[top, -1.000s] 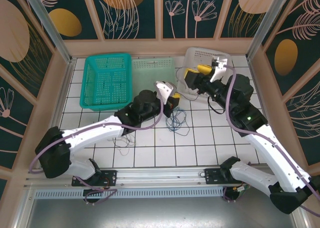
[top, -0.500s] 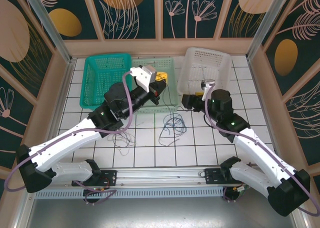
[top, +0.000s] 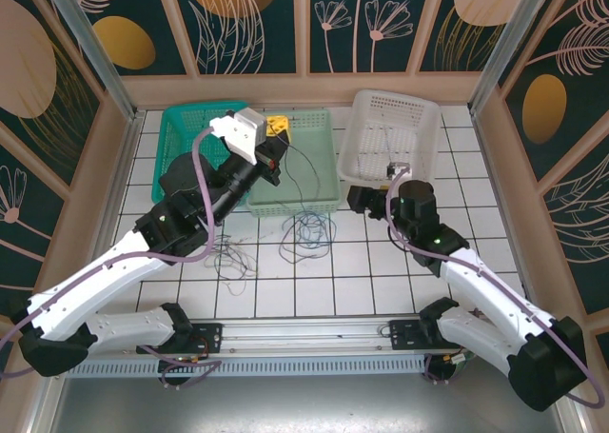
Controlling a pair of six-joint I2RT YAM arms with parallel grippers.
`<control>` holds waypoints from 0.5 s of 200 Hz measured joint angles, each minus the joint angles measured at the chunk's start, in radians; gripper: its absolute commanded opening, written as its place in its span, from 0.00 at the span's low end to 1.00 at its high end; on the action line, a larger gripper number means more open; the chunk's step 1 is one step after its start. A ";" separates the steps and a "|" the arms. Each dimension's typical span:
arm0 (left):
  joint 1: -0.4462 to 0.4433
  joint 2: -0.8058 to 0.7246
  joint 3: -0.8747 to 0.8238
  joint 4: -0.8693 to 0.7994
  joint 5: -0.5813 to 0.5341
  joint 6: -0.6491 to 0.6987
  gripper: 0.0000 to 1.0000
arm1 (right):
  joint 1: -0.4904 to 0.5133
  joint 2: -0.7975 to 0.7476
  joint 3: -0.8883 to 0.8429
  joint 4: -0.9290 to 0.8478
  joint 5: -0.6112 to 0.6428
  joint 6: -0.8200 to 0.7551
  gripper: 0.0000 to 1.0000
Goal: Untangle the cables
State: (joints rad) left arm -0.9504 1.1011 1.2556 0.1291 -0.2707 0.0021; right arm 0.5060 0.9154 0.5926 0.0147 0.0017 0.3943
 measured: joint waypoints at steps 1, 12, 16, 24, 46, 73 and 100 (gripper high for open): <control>0.000 0.000 0.001 0.000 0.000 0.000 0.00 | -0.002 0.000 0.000 0.000 0.003 0.003 0.92; 0.000 0.000 0.006 -0.001 0.001 0.002 0.00 | -0.010 -0.003 0.000 0.004 0.015 0.006 0.92; 0.000 0.000 0.007 -0.001 0.002 0.003 0.00 | -0.012 -0.004 0.000 0.006 0.018 0.006 0.91; 0.000 0.000 0.010 -0.001 0.006 0.002 0.00 | -0.015 -0.005 0.000 0.010 0.018 0.005 0.91; 0.000 0.005 0.026 0.000 0.029 0.002 0.00 | -0.015 -0.005 -0.029 0.061 -0.026 0.000 0.87; 0.000 0.019 0.059 0.002 0.054 -0.006 0.00 | 0.043 -0.017 -0.141 0.148 -0.090 -0.040 0.87; 0.000 0.038 0.069 0.008 0.074 -0.019 0.00 | 0.161 -0.059 -0.234 0.200 -0.110 -0.089 0.89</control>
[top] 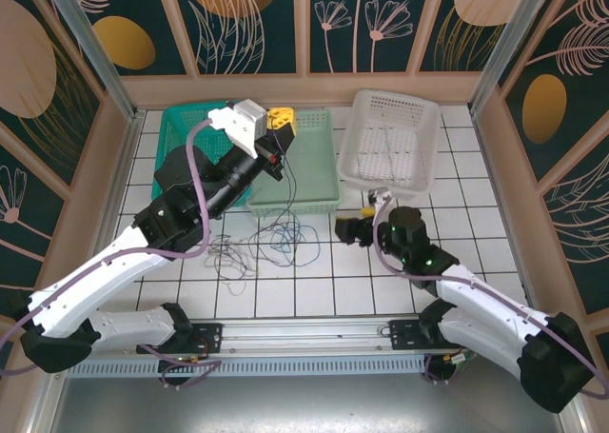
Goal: Untangle the cables
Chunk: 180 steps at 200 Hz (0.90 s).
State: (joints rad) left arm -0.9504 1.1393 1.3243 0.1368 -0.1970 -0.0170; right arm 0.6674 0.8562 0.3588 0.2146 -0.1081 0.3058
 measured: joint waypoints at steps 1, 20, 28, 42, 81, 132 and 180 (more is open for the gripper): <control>0.000 0.001 0.000 0.000 0.001 -0.001 0.00 | 0.006 -0.001 -0.003 0.003 0.000 -0.002 0.89; 0.000 0.019 0.000 0.002 0.013 -0.014 0.00 | 0.090 -0.002 -0.026 0.066 0.011 -0.019 0.91; 0.000 0.027 0.000 0.002 0.016 -0.022 0.00 | 0.135 0.007 -0.031 0.099 0.026 -0.030 0.92; 0.000 0.039 0.000 0.006 0.026 -0.034 0.00 | 0.202 0.041 -0.032 0.158 0.060 -0.047 0.93; 0.000 0.076 0.024 0.034 0.063 -0.069 0.00 | 0.301 0.233 -0.004 0.301 0.145 -0.091 0.93; 0.000 0.101 0.044 0.054 0.128 -0.128 0.00 | 0.311 0.414 0.058 0.431 0.296 -0.135 0.92; 0.000 0.102 0.063 0.067 0.183 -0.174 0.00 | 0.308 0.568 0.179 0.496 0.356 -0.166 0.75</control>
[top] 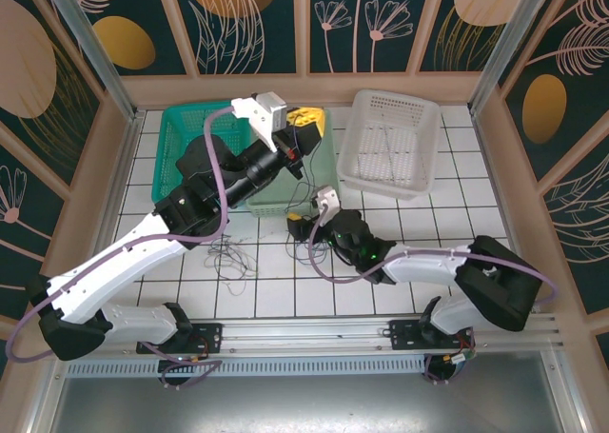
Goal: Untangle the cables
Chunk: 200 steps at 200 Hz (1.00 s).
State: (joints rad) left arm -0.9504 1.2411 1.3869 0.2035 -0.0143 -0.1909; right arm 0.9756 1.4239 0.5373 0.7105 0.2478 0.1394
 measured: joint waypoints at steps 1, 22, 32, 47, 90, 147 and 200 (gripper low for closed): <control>0.000 0.000 0.000 0.000 0.000 -0.001 0.00 | -0.001 0.004 0.003 0.001 0.000 -0.003 0.74; 0.000 -0.001 0.016 0.002 0.007 -0.005 0.00 | -0.003 0.042 0.015 0.005 0.003 -0.005 0.67; 0.000 -0.005 0.024 0.002 0.006 -0.005 0.00 | -0.005 0.045 0.009 0.005 0.002 -0.003 0.66; 0.000 -0.018 0.039 -0.002 0.005 -0.003 0.00 | -0.011 0.042 -0.012 0.008 0.001 -0.003 0.62; 0.000 -0.066 0.147 -0.043 -0.030 0.053 0.00 | -0.026 0.016 -0.079 -0.039 -0.006 -0.003 0.57; 0.000 -0.076 0.328 -0.110 -0.139 0.182 0.00 | -0.034 -0.059 -0.176 -0.084 -0.010 0.039 0.58; 0.000 -0.080 0.365 -0.146 -0.314 0.323 0.00 | -0.045 -0.146 -0.246 -0.120 -0.009 0.088 0.59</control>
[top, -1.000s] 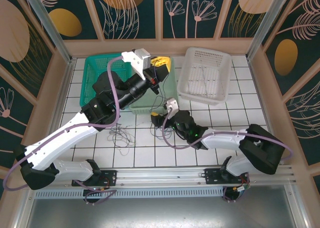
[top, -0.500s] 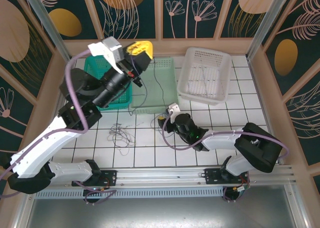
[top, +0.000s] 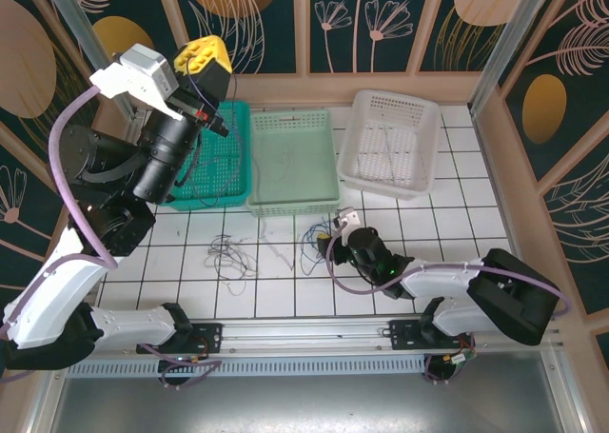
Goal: Untangle the cables
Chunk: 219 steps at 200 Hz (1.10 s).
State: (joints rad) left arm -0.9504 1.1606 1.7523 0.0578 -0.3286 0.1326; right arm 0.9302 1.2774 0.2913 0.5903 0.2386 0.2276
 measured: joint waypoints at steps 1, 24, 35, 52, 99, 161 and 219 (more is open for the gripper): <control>0.000 0.000 0.000 0.000 -0.002 0.002 0.00 | -0.001 -0.002 -0.001 -0.001 0.000 0.000 0.59; 0.000 0.015 0.049 -0.029 -0.029 0.051 0.00 | -0.021 -0.013 -0.008 -0.018 -0.001 0.019 0.59; 0.000 0.043 0.128 -0.054 -0.032 0.070 0.00 | -0.031 -0.012 -0.014 -0.024 -0.001 0.027 0.58; 0.000 0.080 0.246 -0.066 -0.032 0.099 0.00 | -0.042 -0.009 -0.023 -0.032 -0.001 0.042 0.59; 0.000 0.058 0.237 -0.029 -0.102 0.209 0.00 | -0.046 -0.007 -0.025 -0.042 -0.004 0.053 0.61; 0.104 0.120 0.161 -0.033 -0.132 0.262 0.00 | -0.046 -0.007 -0.025 -0.043 -0.023 0.052 0.62; 0.366 0.182 0.141 -0.055 -0.063 0.153 0.00 | -0.046 -0.023 -0.021 -0.060 -0.046 0.053 0.62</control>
State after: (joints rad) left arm -0.5842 1.3430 1.8935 0.0025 -0.3912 0.2855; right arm 0.8841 1.2549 0.2707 0.5301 0.1925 0.2806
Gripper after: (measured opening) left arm 0.061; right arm 0.620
